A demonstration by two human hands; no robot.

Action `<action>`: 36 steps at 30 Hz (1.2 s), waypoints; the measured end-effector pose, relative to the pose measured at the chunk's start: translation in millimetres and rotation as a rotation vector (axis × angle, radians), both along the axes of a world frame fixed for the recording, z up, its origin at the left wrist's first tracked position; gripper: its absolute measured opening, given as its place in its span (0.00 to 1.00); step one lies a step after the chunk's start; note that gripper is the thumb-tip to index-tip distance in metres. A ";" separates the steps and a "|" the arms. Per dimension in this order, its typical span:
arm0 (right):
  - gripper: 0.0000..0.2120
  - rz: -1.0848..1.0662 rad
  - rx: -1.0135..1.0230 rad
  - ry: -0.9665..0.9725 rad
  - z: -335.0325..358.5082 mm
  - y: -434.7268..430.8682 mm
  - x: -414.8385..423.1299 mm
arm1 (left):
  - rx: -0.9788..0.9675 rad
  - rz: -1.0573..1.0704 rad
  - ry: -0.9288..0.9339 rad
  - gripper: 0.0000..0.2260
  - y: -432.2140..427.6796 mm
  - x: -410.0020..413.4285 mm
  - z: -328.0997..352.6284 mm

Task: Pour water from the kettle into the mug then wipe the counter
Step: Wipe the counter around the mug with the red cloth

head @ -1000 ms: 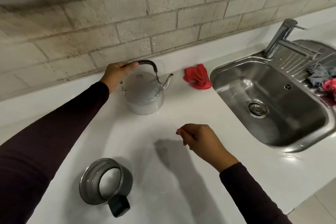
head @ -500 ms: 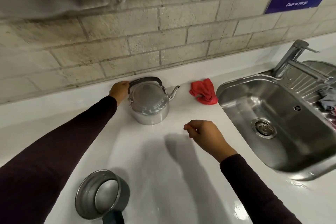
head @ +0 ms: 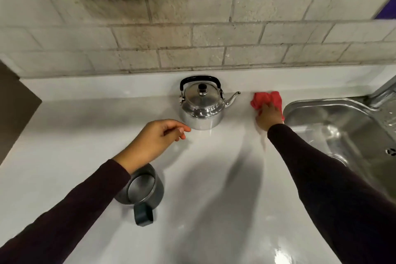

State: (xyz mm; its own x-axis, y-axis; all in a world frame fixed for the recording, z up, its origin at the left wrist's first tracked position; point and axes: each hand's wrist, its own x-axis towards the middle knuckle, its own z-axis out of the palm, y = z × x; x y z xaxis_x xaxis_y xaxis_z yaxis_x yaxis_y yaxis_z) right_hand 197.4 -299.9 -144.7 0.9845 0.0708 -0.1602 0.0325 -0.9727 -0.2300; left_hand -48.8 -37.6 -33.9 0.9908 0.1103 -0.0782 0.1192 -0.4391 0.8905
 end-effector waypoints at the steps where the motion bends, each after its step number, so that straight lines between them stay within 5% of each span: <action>1: 0.19 -0.001 -0.017 -0.034 -2.9 1.5 -7.2 | -0.014 0.008 -0.008 0.08 -2.5 -14.5 0.3; 10: 0.08 0.091 0.106 -0.408 -17.4 6.6 -108.1 | -0.105 0.227 -0.205 0.12 -16.7 -68.8 -5.6; 18: 0.18 0.495 0.193 -0.280 -17.7 81.4 -330.2 | -0.143 0.527 -0.292 0.10 3.0 -185.6 -33.7; 24: 0.13 0.527 0.296 -0.156 -6.4 91.5 -330.0 | -0.163 0.678 -0.184 0.12 -7.8 -194.5 -66.2; 30: 0.33 0.540 0.288 -0.046 -20.4 96.7 -302.7 | -0.350 0.590 0.091 0.06 -31.0 -188.4 -89.4; 36: 0.31 0.521 0.295 -0.067 -40.1 107.3 -308.3 | -0.637 0.510 0.119 0.18 -34.3 -164.0 -94.5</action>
